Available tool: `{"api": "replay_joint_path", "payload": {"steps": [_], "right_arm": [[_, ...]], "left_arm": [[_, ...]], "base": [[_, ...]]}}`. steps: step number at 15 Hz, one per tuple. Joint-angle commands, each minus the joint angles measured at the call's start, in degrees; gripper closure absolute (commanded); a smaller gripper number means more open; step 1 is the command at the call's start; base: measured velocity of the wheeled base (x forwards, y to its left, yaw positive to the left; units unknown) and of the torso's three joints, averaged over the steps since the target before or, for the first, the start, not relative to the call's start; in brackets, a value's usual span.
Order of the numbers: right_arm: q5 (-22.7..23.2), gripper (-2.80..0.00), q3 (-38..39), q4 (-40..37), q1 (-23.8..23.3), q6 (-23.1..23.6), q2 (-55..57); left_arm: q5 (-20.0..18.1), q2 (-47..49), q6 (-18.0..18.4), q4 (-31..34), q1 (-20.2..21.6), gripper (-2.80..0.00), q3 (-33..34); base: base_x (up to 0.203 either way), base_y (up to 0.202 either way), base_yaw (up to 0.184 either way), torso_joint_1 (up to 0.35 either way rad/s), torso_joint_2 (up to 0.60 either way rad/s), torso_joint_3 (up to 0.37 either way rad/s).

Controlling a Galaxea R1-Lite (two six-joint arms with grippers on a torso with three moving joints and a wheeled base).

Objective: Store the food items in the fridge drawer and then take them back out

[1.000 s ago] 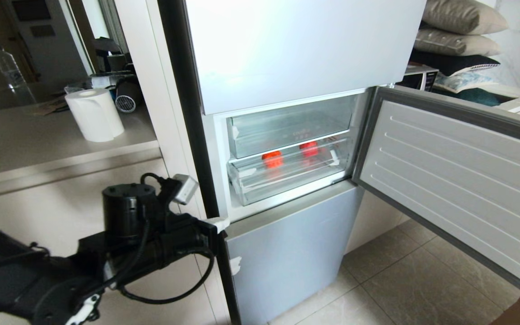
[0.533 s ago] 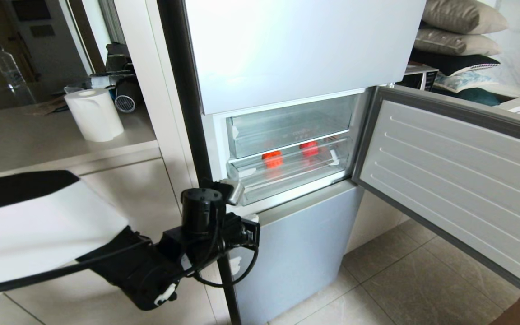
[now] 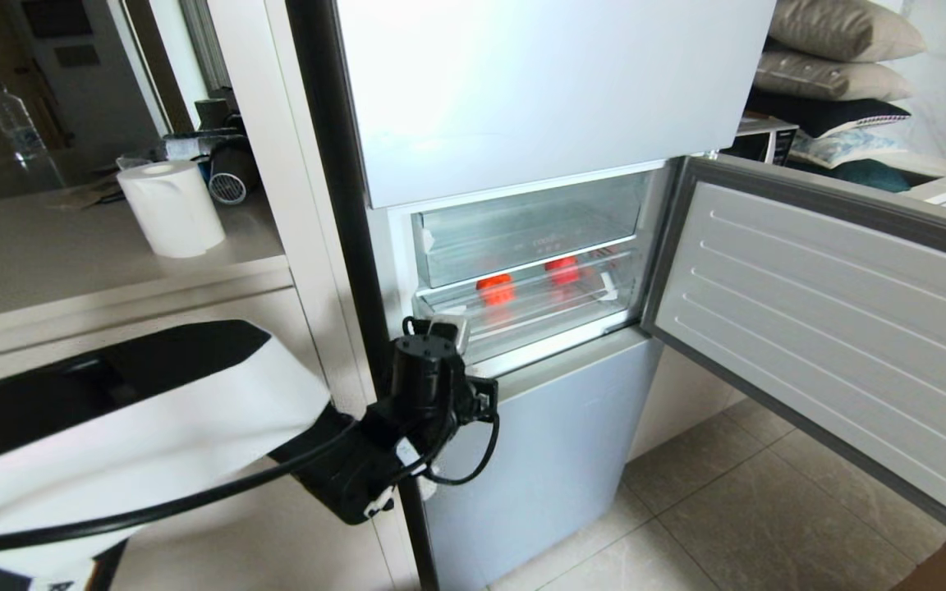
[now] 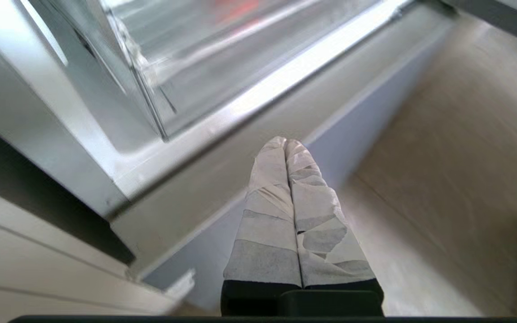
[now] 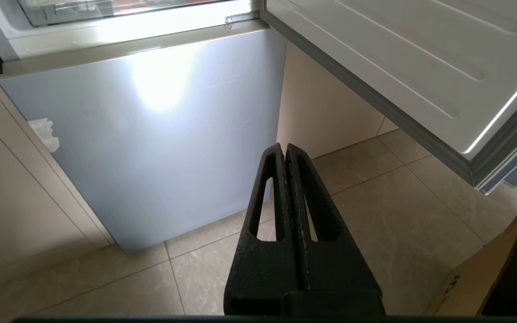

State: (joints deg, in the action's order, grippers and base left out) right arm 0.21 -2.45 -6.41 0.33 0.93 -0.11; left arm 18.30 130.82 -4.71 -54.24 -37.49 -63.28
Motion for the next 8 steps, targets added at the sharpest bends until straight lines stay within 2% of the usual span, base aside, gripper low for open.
{"api": "replay_joint_path", "payload": {"steps": [1,3,5,8], "right_arm": [[0.06,0.00,-0.01,0.00,0.02,0.03,0.11],[-0.03,0.00,-0.01,0.00,0.02,0.03,0.11],[0.02,0.00,0.17,0.82,0.02,0.03,0.11],[0.06,0.00,0.41,1.58,0.02,-0.06,0.11]], "left_arm": [[3.26,4.92,-0.03,0.10,-0.08,0.00,-5.24],[6.96,7.27,0.20,0.17,-0.12,0.00,-9.13],[11.00,9.89,3.24,0.11,-0.16,0.00,-12.78],[11.86,11.07,3.82,0.66,-0.22,0.00,-15.25]], "base": [[0.000,0.000,0.000,0.000,0.00,0.000],[0.000,0.000,0.000,0.000,0.00,0.000],[0.000,0.000,0.000,0.000,0.00,0.000],[0.000,0.000,0.000,0.000,0.00,0.000]]}}
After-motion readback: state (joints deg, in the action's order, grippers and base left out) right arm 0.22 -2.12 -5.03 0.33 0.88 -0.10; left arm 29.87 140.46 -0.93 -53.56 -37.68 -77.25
